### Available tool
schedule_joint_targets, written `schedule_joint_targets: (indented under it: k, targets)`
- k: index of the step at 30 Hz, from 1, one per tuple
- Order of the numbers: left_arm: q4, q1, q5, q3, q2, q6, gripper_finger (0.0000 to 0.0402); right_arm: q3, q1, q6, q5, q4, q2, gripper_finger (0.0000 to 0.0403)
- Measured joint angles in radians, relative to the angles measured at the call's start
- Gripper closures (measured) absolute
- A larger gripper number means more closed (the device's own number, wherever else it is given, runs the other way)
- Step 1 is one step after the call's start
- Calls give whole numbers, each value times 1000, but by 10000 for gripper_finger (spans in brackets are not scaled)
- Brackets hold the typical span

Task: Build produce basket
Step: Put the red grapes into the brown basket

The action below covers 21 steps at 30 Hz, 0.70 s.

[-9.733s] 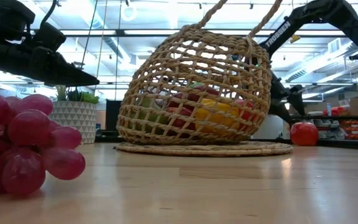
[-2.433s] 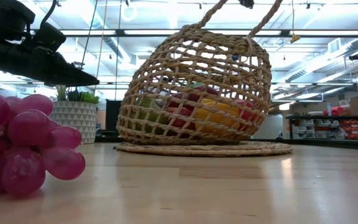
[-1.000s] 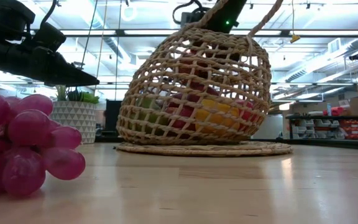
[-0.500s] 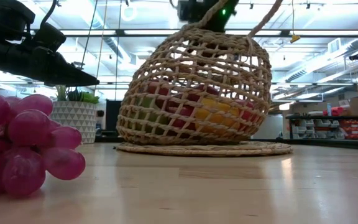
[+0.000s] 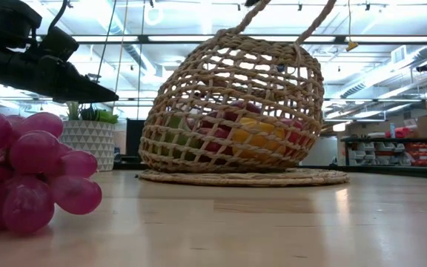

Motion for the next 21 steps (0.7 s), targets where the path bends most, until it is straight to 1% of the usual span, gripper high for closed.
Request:
schedule_joint_targets:
  k: [2,6,8,10,12,16,21]
  targets:
    - [0,0,0,0,0,0,11,0,18,119,-90,-38,-61,12]
    - [0,0,0,0,0,0,11,1,21,372,-410,-120,-181,15]
    - [0,0,0,0,0,0,11,-26,22,458,-516,-119,-237,16]
    - [0,0,0,0,0,0,11,-85,41,493,-562,-91,-295,17]
    - [0,0,0,0,0,0,11,-170,69,494,-584,-23,-354,17]
    - [-1,0,0,0,0,0,11,-378,117,466,-618,191,-494,18]
    - [-1,0,0,0,0,0,11,-637,153,446,-632,434,-658,19]
